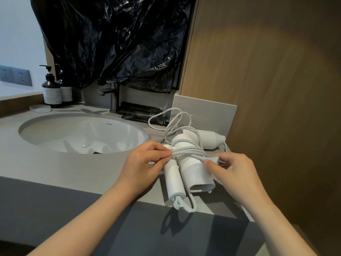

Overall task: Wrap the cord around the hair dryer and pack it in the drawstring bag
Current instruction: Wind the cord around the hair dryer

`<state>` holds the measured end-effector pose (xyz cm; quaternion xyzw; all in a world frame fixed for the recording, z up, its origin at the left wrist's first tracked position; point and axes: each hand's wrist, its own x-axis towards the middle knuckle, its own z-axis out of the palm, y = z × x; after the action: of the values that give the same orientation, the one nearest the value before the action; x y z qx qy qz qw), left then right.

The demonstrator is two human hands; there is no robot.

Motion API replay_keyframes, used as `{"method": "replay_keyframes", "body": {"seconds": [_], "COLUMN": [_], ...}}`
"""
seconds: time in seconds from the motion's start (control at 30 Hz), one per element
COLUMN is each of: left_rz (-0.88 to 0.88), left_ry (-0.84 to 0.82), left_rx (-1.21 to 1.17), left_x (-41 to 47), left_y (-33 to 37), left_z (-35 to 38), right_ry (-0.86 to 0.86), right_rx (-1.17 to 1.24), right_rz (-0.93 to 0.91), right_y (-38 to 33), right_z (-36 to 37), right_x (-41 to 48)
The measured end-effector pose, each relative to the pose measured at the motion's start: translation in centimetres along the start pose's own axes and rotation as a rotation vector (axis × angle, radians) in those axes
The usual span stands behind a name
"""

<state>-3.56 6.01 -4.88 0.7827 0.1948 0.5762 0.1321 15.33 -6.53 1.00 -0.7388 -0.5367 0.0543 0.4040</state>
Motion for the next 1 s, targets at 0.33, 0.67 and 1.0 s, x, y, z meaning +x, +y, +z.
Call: {"method": "replay_keyframes", "body": {"seconds": [0.33, 0.67, 1.0], "left_rz": [0.020, -0.076, -0.152], "left_ry": [-0.036, -0.116, -0.305], "left_rx": [0.060, 0.067, 0.208], "left_x": [0.2, -0.3, 0.2], "left_y": [0.2, 0.9, 3.7], "left_z": [0.0, -0.7, -2.1], "right_ry": [-0.306, -0.252, -0.028], "right_rx": [0.822, 0.682, 0.072], "right_rz": [0.430, 0.295, 0.036], "right_y": [3.6, 4.0, 4.5], "right_z": [-0.5, 0.3, -1.8], "right_x": [1.8, 1.2, -0.8]}}
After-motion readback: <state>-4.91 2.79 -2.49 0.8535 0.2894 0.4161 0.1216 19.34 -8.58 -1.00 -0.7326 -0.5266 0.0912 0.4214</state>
